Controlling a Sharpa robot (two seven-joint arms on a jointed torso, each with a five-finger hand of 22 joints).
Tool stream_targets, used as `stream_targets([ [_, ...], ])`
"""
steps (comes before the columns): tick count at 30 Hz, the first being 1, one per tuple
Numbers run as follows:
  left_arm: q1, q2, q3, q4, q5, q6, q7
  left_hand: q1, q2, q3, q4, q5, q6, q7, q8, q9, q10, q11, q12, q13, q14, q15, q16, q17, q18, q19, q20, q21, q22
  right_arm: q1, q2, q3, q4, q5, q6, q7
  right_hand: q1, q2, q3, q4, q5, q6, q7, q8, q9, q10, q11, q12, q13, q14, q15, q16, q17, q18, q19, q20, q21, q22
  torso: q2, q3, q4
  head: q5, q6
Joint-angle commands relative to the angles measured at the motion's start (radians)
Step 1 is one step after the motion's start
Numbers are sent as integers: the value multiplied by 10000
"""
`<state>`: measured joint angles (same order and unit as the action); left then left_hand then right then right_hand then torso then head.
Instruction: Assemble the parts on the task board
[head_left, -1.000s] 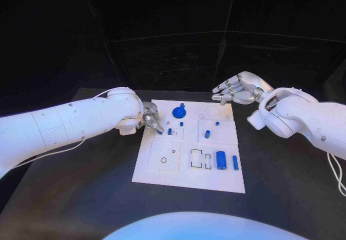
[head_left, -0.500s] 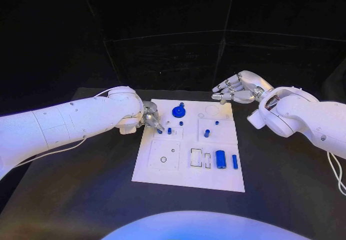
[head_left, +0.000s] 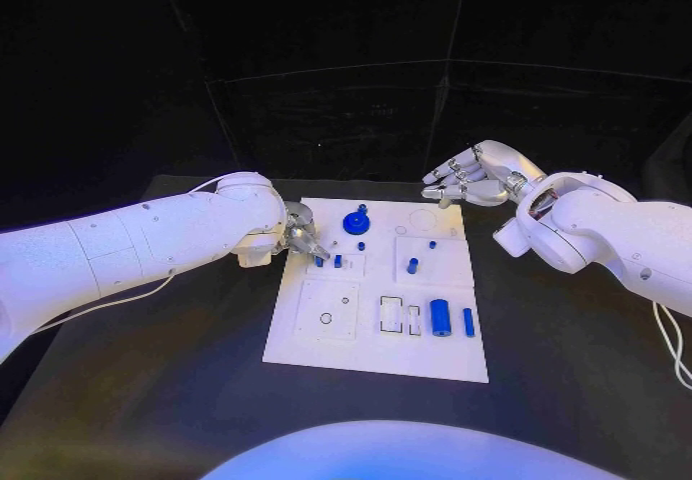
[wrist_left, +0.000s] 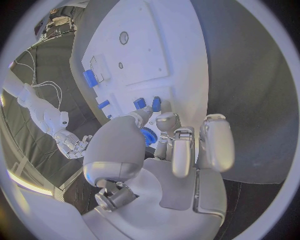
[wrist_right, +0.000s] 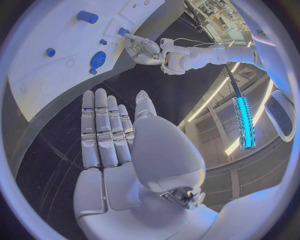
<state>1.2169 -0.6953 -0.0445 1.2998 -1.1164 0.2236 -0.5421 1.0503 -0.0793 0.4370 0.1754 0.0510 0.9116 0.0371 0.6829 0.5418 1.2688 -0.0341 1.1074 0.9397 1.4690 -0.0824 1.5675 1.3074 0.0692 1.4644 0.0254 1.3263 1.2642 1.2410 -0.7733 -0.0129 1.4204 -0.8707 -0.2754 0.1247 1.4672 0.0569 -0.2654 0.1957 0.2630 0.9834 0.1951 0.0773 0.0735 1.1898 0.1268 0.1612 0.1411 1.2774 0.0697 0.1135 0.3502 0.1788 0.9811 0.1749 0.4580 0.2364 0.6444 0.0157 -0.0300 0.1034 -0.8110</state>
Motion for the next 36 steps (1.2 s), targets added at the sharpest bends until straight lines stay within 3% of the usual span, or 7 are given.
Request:
stream_targets([
  [1,7,28,0,-53,-27,85,-97,-127,-16,-134,27,-19,47,28,77,18,34,46,44,11,1018,-66,32,2634,-21,67,-51,36,10,19,8,6,14,69,102,141,-22,108,-54,-18,35,-57,10,4,4,-84,-14,21,-14,-65,33,-34,-15,33,2,100,-44,-14,-4,1,-2,-11,-10],
  [16,-1,56,-18,-84,-26,-3,16,-180,-106,-617,150,-19,46,17,139,41,42,37,88,44,1018,-74,32,2634,-23,73,-60,36,27,19,11,6,0,74,121,152,-22,108,-54,-18,35,-57,10,4,4,-84,-14,21,-14,-65,33,-34,-15,33,2,100,-44,-14,7,-8,28,-55,-16],
  [23,-45,-187,-15,142,395,-1029,394,-337,-355,-1243,314,-24,39,19,175,48,35,38,101,36,1018,-76,32,2634,-23,80,-64,30,34,19,5,6,-11,74,125,152,-22,108,-54,-18,35,-57,10,4,4,-84,-14,21,-14,-65,33,-34,-15,33,2,100,-44,-14,10,-25,42,-102,11],
  [25,-52,-276,-13,174,641,-1447,534,-440,-410,-1501,430,-19,16,18,171,42,0,37,63,-18,1018,-79,32,2634,-16,72,-68,4,7,19,0,5,-13,74,121,147,-22,108,-54,-18,35,-57,10,4,4,-84,-14,21,-14,-65,33,-34,-15,33,2,100,-44,-14,5,-14,46,-88,15],
  [28,-58,-384,-12,203,1040,-2020,772,-486,-405,-1816,572,-18,-86,39,128,20,-146,51,-104,-236,1018,-75,32,2634,-2,51,-70,-57,-57,19,-6,5,-12,74,99,136,-22,108,-54,-18,35,-57,10,4,4,-84,-14,21,-14,-65,33,-34,-15,33,2,100,-44,-14,11,0,50,-85,25],
  [32,-60,-488,-12,234,1660,-2717,1270,-328,-352,-2291,727,-15,-429,160,-87,-92,-548,150,-549,-794,1018,-6,32,2634,62,-69,-28,-343,-377,19,-11,5,-17,74,69,123,-12,120,-55,-22,39,-61,11,5,4,-92,-13,24,-21,-77,37,-43,-17,32,-1,103,-58,-22,24,-15,50,-109,36],
  [36,-60,-550,-13,245,2487,-3237,2034,120,-229,-2789,818,-45,-1035,465,-585,-426,-1629,412,-1754,-2253,930,221,-193,2343,190,-345,135,-966,-1052,19,-15,5,-21,74,56,114,-12,120,-55,-22,39,-61,11,5,4,-92,-13,24,-21,-77,37,-43,-17,32,-1,103,-58,-22,29,-19,39,-105,53],
])
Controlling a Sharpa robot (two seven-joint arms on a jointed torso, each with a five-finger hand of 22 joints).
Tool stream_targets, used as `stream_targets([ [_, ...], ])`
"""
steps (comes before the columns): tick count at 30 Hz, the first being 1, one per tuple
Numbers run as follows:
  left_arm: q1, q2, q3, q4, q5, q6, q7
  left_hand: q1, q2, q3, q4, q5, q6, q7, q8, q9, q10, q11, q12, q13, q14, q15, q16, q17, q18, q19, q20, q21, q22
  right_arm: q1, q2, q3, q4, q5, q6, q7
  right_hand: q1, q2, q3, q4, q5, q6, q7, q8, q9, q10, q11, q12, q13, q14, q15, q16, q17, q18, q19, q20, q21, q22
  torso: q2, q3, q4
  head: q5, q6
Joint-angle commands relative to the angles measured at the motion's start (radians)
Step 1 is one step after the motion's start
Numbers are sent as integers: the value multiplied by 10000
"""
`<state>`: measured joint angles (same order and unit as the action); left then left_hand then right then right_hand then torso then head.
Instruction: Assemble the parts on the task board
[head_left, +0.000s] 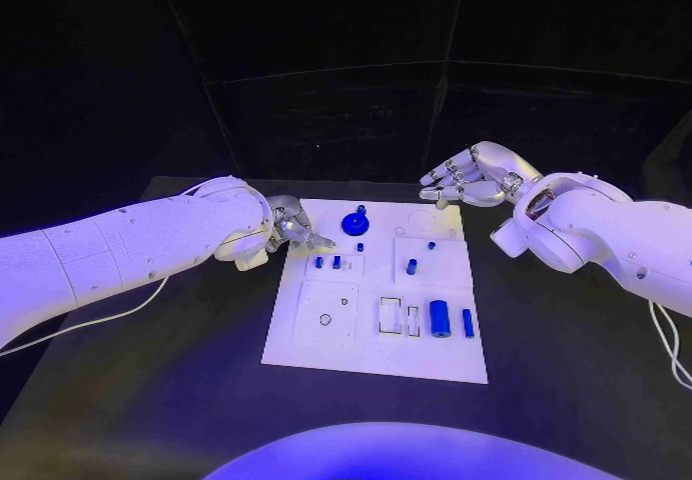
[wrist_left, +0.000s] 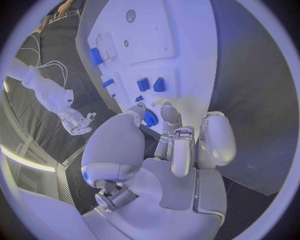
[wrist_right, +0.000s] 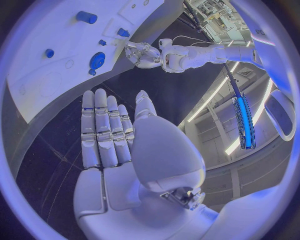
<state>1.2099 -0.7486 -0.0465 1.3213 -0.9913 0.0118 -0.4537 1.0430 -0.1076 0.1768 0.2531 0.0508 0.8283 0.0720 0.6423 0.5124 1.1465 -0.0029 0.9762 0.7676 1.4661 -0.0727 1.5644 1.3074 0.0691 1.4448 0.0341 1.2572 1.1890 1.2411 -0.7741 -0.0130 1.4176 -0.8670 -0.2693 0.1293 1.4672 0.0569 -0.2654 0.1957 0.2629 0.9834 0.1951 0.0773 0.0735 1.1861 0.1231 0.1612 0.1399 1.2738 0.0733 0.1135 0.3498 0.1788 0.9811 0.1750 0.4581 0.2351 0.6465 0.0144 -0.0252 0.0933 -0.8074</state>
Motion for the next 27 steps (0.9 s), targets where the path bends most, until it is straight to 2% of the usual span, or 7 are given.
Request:
stream_targets([
  [1,10,-22,8,21,1417,-1199,1425,333,58,-291,26,-27,-352,201,-300,-218,-662,163,-672,-766,838,176,-454,1977,313,-381,90,-790,-877,18,-7,5,4,38,-6,66,-12,120,-55,-22,40,-61,11,5,4,-54,24,24,-9,-41,0,-43,-13,32,-1,103,-59,-8,5,-5,-9,-15,19],
  [5,13,17,6,-25,1922,-1311,2520,996,294,-592,-57,-15,-655,459,-645,-573,-1335,425,-1155,-1123,338,387,-1571,714,657,-1181,327,-2563,-2720,18,-8,5,-4,38,-9,62,-12,120,-55,-22,40,-61,11,5,4,-54,24,24,-9,-41,0,-43,-13,32,-1,103,-59,-8,6,1,-13,-17,43],
  [8,15,150,4,-102,1996,-1326,3341,2266,563,-243,-681,5,-897,666,-1010,-924,-2371,653,-2008,-1660,-693,584,-3422,-1205,1091,-2422,491,-5041,-5199,18,-2,5,-12,38,-10,59,-12,120,-55,-22,40,-61,11,5,4,-54,24,24,-9,-41,0,-43,-13,32,-1,103,-59,-8,3,0,-4,-53,96],
  [12,17,420,-45,-185,1104,-1353,4319,3405,576,264,-1300,-15,-883,921,-1578,-1510,-2892,893,-3058,-2554,-1749,811,-5070,-2815,1117,-2751,695,-5698,-5631,18,19,5,-21,38,-7,61,-10,124,-54,-23,40,-61,11,5,5,-55,24,25,-10,-42,0,-44,-13,32,-1,103,-61,-9,5,0,-15,-57,134],
  [14,18,583,-107,-213,313,-1454,4744,3724,392,470,-1528,-8,-667,971,-1950,-1925,-2907,961,-3691,-3196,-2200,864,-5783,-3547,1110,-2842,818,-6018,-5848,18,30,5,-29,38,-4,63,-4,133,-51,-25,42,-61,11,7,5,-57,24,27,-13,-45,1,-46,-14,32,-1,104,-67,-12,14,-8,-28,-90,161],
  [21,23,1126,-323,-505,-1933,-1496,5100,4032,59,767,-1939,-10,-293,980,-2648,-2672,-3039,1110,-4842,-4392,-2129,938,-5958,-3999,1141,-2567,844,-6231,-6061,18,50,5,-33,38,-1,63,-4,133,-51,-25,42,-61,11,7,5,-57,24,27,-13,-45,1,-46,-14,32,-1,104,-67,-12,10,6,-45,-136,197],
  [27,24,1602,-494,-937,-3290,-1323,4864,3925,-61,842,-2119,-13,-30,959,-3064,-3140,-2929,1101,-5331,-5102,-874,908,-4182,-2531,1140,-1821,813,-5929,-5975,18,68,5,-33,38,-3,67,-4,133,-51,-25,42,-61,11,7,5,-57,24,27,-13,-45,1,-46,-14,32,-1,104,-67,-12,16,-7,-29,-173,221],
])
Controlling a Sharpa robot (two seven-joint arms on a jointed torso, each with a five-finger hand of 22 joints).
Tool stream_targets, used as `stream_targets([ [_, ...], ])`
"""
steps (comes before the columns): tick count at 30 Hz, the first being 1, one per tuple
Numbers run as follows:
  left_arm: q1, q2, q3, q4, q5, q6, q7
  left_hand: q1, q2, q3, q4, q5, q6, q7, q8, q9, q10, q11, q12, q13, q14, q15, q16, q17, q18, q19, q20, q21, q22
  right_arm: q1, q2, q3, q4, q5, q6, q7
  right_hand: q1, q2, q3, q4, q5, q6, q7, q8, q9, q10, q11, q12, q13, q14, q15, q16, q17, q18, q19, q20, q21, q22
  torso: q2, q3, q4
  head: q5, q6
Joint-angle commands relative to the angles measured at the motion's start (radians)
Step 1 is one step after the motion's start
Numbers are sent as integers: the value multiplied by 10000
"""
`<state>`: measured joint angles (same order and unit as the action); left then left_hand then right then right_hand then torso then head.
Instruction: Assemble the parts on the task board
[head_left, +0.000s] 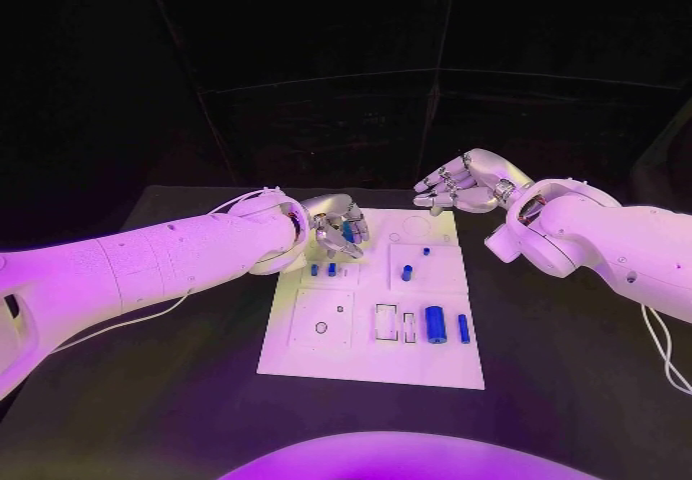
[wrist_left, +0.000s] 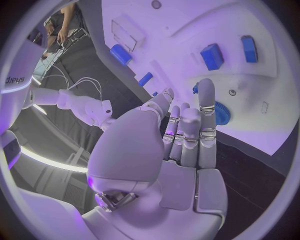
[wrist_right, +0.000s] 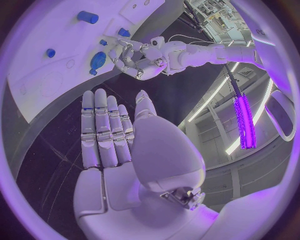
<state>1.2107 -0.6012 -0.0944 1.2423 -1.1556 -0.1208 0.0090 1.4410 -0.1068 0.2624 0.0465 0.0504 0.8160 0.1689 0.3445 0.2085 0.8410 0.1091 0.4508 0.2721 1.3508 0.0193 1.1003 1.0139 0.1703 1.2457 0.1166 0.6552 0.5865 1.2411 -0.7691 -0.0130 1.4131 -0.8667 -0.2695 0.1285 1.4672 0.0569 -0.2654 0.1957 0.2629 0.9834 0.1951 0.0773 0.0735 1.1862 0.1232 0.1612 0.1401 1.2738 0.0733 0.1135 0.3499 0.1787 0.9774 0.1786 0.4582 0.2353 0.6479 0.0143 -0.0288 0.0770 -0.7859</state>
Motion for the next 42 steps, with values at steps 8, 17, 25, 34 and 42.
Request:
stream_targets([
  [8,15,547,-78,-602,-2232,-15,-344,-169,-77,0,-128,-7,273,-29,-313,-371,165,-23,-277,-538,692,-23,1298,1105,-3,657,-38,896,816,18,41,6,6,34,1,80,-5,133,-51,-24,42,-61,11,7,5,-58,23,27,-14,-46,2,-46,-15,33,36,67,-68,-14,-6,-5,3,-55,5],
  [17,22,671,-85,-651,-2336,163,-693,-101,42,154,-216,-6,490,-61,-374,-489,240,-35,-342,-736,762,-31,1505,1222,-60,807,-49,1254,1180,19,19,6,33,34,-5,71,-5,133,-51,-24,42,-61,11,7,5,-58,23,27,-14,-46,2,-46,-15,33,36,67,-68,-14,14,-7,48,-107,3],
  [25,25,734,-85,-683,-2362,737,-950,-144,33,284,-273,-9,674,-89,-445,-602,394,-54,-387,-916,846,-45,1738,1389,-152,987,-63,1784,1731,19,35,6,28,34,7,70,-5,133,-51,-24,42,-61,11,7,5,-58,23,27,-14,-46,2,-46,-15,33,36,67,-68,-14,-2,-1,30,-77,-55],
  [34,24,804,-85,-786,-2489,1097,-1125,-240,19,330,-279,-8,745,-93,-528,-696,506,-63,-405,-1034,934,-47,1964,1589,-233,1128,-66,2235,2207,19,48,6,-1,34,18,74,-5,133,-51,-24,42,-61,11,7,5,-58,23,27,-14,-46,2,-46,-15,33,36,67,-68,-14,-4,-3,44,-110,-63],
  [42,20,922,-85,-893,-2575,1222,-1136,-251,91,476,-317,-8,896,-129,-581,-779,715,-101,-393,-1143,975,-75,2093,1657,-274,1207,-84,2528,2513,18,71,6,-8,34,26,82,-5,133,-51,-24,42,-61,11,7,5,-58,23,27,-14,-46,2,-46,-15,33,36,67,-68,-14,-2,-3,32,-114,-63],
])
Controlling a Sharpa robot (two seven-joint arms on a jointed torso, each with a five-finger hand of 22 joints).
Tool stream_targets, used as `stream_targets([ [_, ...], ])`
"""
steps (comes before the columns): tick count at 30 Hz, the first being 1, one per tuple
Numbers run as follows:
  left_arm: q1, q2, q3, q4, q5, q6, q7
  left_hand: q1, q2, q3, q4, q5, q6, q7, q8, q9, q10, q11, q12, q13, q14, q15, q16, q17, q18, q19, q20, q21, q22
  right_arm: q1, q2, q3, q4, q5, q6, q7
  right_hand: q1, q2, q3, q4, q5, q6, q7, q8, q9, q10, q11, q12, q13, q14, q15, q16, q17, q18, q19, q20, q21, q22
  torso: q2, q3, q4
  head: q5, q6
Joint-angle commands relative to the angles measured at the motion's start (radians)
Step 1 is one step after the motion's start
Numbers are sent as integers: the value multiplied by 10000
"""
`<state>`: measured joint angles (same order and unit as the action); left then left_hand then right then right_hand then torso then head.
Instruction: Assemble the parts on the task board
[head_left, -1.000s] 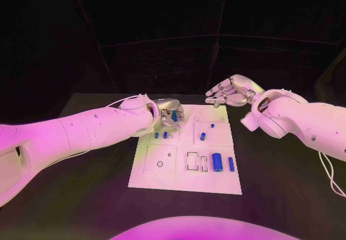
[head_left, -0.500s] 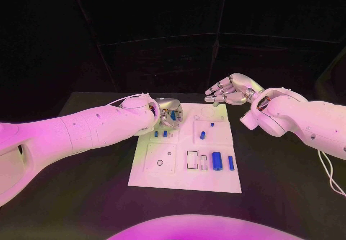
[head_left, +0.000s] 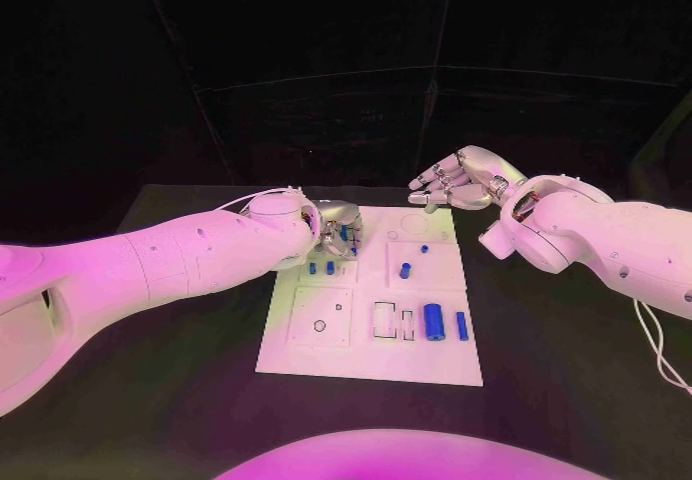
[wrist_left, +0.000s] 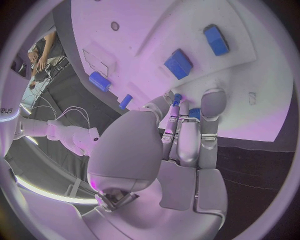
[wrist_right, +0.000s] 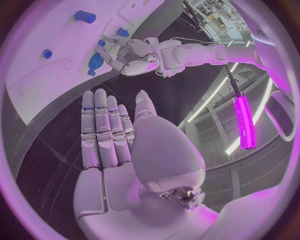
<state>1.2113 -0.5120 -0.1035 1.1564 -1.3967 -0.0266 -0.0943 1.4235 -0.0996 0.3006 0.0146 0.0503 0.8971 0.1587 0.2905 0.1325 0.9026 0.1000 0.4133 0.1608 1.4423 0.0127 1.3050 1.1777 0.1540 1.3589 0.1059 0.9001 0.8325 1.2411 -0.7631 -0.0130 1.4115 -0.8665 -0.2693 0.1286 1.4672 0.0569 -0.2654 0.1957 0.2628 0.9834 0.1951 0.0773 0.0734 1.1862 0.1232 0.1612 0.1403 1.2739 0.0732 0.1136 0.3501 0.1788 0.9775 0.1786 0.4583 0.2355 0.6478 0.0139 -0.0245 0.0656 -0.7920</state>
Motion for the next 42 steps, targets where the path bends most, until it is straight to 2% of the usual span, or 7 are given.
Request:
stream_targets([
  [1,14,41,6,-48,-167,279,-90,-76,35,118,0,-6,108,-33,-45,-28,125,-16,-20,-43,64,-12,60,26,-118,87,20,126,103,18,11,6,8,32,25,81,-4,133,-51,-24,43,-61,11,7,5,-58,22,27,-17,-46,2,-47,-17,33,35,68,-69,-17,-1,1,-10,0,-1],
  [7,11,93,5,-98,-174,274,30,-123,106,254,7,-7,263,-102,-77,-84,355,-77,-20,-129,82,-53,117,32,-155,149,-5,372,367,18,22,6,2,32,26,84,-4,133,-51,-24,43,-61,11,7,5,-58,22,27,-17,-46,2,-47,-17,33,35,68,-69,-17,-8,2,-9,-7,-11],
  [16,7,143,5,-194,-176,338,-78,-201,90,477,-23,-7,461,-179,-230,-208,686,-159,-160,-320,102,-126,150,-28,-188,181,-67,598,623,18,36,6,-4,32,28,88,-4,133,-51,-24,43,-61,11,7,5,-58,22,27,-17,-46,2,-47,-17,33,35,68,-69,-17,-24,8,-17,-4,-31],
  [28,3,229,5,-396,-176,332,29,78,197,1119,-337,-8,641,-149,-450,-365,921,-158,-439,-584,120,-134,205,-67,-224,179,-89,801,867,18,45,6,-7,32,26,86,25,168,-46,-36,44,-58,9,15,7,-61,20,40,-29,-48,1,-52,-17,35,41,69,-93,-29,-30,10,-40,0,-49],
  [36,-2,278,5,-412,-175,-51,303,-19,172,1514,-472,-14,860,-150,-570,-450,1248,-185,-579,-732,154,-152,282,-55,-268,227,-100,1087,1190,18,49,6,1,32,21,90,25,168,-46,-36,44,-58,9,15,7,-61,20,40,-29,-48,1,-52,-17,35,41,69,-93,-29,-41,7,-28,-3,-53],
  [42,-11,256,6,-372,-50,-472,570,-205,115,1597,-465,-11,1011,-164,-614,-481,1427,-203,-658,-794,178,-169,312,-66,-290,261,-113,1233,1354,18,43,6,11,32,15,97,25,168,-46,-36,44,-58,9,15,7,-61,20,40,-29,-48,1,-52,-17,35,41,69,-93,-29,-42,8,-24,-13,-10],
])
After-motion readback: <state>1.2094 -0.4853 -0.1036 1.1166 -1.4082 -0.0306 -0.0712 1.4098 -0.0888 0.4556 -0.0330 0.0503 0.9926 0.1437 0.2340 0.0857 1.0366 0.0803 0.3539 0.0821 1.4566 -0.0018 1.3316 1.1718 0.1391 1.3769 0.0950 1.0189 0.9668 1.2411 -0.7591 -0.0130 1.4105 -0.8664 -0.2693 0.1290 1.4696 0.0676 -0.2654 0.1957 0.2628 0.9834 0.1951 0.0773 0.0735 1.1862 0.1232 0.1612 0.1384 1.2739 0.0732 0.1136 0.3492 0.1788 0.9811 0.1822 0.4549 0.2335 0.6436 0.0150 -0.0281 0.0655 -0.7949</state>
